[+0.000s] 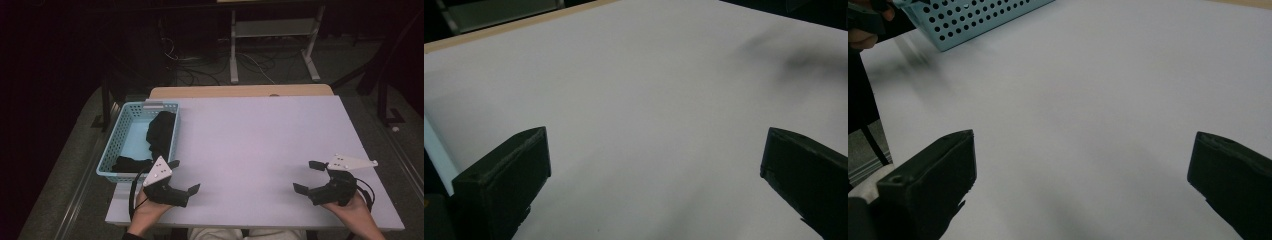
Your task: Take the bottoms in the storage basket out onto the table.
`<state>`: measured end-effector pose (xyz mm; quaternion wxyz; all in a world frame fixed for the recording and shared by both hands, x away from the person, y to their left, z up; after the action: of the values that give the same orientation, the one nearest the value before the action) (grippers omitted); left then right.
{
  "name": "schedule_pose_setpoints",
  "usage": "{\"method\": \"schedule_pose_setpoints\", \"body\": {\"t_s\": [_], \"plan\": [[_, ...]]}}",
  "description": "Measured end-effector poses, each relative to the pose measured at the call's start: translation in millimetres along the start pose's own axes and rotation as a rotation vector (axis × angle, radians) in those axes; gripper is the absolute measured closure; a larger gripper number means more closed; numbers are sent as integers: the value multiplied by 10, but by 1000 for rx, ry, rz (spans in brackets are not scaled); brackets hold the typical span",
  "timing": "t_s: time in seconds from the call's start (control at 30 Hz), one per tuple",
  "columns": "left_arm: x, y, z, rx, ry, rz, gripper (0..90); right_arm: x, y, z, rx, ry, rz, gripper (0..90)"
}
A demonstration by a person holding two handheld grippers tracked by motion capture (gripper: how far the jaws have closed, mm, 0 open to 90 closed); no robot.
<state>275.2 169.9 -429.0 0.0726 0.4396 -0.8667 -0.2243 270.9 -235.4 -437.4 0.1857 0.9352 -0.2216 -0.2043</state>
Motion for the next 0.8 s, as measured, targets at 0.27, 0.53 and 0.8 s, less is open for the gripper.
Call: {"method": "schedule_pose_setpoints", "body": {"t_s": [0.27, 0.53, 0.8], "plan": [[-9, 2, 1, -1, 0, -1, 1, -5, -2, 17, -9, 6, -6, 0], [-17, 11, -4, 0, 0, -4, 1, 0, -8, 30, -19, 6, -15, 0], [-21, 10, -13, -1, -4, -4, 1, 0, -12, 37, -30, 7, -20, 0]]}}
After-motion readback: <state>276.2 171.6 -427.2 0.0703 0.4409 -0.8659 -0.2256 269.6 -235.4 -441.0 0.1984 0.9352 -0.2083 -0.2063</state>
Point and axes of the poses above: each handheld gripper's, and its own axes: y roughly backward along the jaws, z roughly out of its underside, x roughly to its right, the point moved 5 cm from there along -y, roughly forward along the jaws, and after that the axes turned 14 degrees about -z, right-handed, at the moved point
